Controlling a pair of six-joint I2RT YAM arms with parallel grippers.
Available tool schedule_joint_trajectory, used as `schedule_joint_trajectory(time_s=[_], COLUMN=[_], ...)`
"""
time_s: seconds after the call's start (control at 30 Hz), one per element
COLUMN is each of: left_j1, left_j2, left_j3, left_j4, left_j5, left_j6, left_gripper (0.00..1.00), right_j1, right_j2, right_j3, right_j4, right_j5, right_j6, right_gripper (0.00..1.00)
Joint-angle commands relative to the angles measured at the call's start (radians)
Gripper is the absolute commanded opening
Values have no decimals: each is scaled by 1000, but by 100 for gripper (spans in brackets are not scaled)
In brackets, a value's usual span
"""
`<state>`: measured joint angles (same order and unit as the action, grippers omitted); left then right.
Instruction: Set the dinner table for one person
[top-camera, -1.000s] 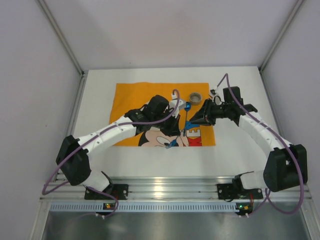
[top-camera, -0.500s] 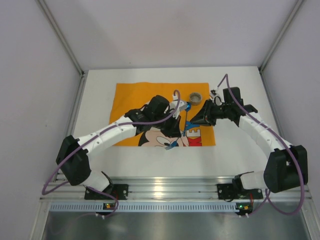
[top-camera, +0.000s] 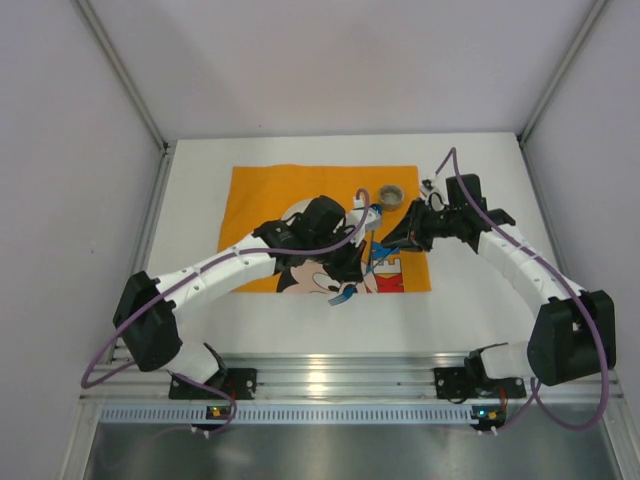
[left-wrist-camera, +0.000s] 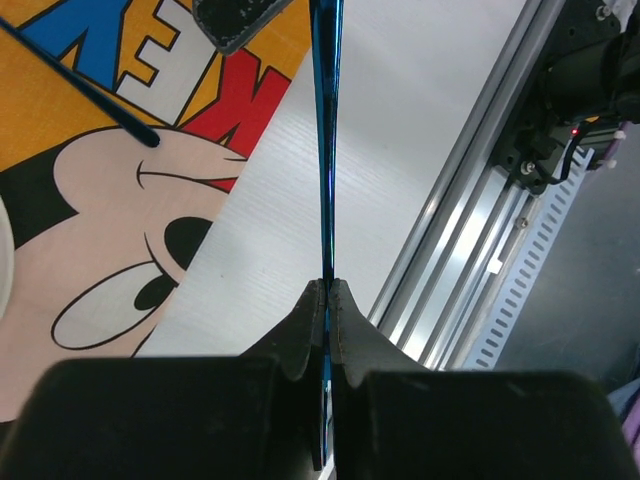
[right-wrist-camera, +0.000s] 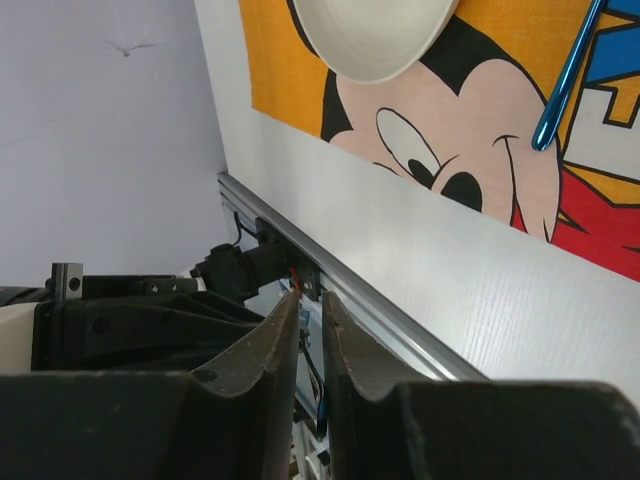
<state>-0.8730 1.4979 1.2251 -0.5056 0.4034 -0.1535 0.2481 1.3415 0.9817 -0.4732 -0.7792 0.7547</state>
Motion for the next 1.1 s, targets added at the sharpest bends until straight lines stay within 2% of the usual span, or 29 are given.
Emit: schedule_joint_trajectory(time_s=[0.0, 0.1, 0.2, 0.3, 0.4, 0.5, 0.6, 0.83, 1.07], left_j1=[-1, -1, -1, -1, -1, -1, -1, -1, -1], left_j2=[1, 13, 18, 4, -10, -19, -21, -64, -111], left_j3=[45, 66, 97, 117, 114, 105, 106, 116, 88], left_j4=[-48, -76, -129, -195, -232, -231, -232, -238, -286], left_j5=[-41, -48, -46, -81, -112, -85, -69, -48, -48], left_j6=[71, 110, 175, 255, 311, 324, 319, 295, 290], left_gripper=[0, 0, 0, 0, 0, 0, 0, 0, 0], right_j1=[7, 8, 10, 65, 103, 105, 105, 89, 31], right_j2=[-50, -64, -56, -55, -64, -85, -88, -74, -10], right_j3=[0, -28, -44, -66, -84, -120, -136, -115, -20], right_j4=[1, 1, -18, -42, -85, -94, -94, -96, -131], right_j5=[-25, -81, -189, -212, -215, -200, -178, -97, -175], right_j6=[-14, -29, -78, -83, -116, -127, -129, -121, -173], right_gripper=[17, 23, 34, 39, 38, 33, 32, 34, 38])
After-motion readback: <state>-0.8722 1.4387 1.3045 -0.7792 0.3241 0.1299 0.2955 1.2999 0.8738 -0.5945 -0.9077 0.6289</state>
